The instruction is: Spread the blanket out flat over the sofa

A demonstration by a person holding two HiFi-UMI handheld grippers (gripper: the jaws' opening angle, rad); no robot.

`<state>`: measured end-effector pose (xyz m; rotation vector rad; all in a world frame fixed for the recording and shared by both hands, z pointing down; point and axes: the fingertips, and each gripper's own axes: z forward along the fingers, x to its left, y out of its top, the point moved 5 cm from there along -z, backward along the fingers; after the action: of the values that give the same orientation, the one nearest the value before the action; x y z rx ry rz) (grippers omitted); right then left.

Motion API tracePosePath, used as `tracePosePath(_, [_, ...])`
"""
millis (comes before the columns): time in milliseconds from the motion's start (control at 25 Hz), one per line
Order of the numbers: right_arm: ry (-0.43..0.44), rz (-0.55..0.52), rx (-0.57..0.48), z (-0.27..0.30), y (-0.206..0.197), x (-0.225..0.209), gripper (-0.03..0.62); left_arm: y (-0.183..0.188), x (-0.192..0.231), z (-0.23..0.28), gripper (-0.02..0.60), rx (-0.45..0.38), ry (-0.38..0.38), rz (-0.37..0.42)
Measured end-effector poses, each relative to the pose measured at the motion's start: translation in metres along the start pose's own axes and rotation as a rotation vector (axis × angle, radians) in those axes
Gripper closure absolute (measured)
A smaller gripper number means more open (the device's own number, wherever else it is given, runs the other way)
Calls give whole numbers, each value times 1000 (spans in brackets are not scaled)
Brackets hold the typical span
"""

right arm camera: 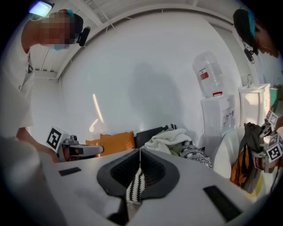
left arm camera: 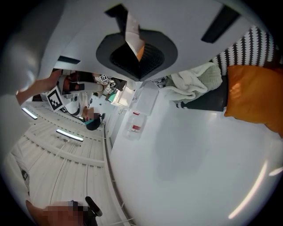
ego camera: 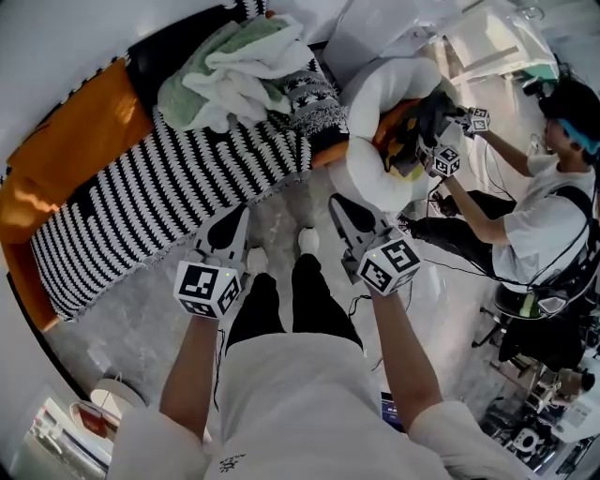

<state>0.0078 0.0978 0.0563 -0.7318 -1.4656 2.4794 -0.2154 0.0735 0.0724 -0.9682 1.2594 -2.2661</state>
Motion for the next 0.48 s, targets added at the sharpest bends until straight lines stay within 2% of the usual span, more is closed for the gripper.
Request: tracePosePath(480, [-11, -25, 126, 58, -89, -103, 568, -67, 7, 90, 563, 70, 84, 12])
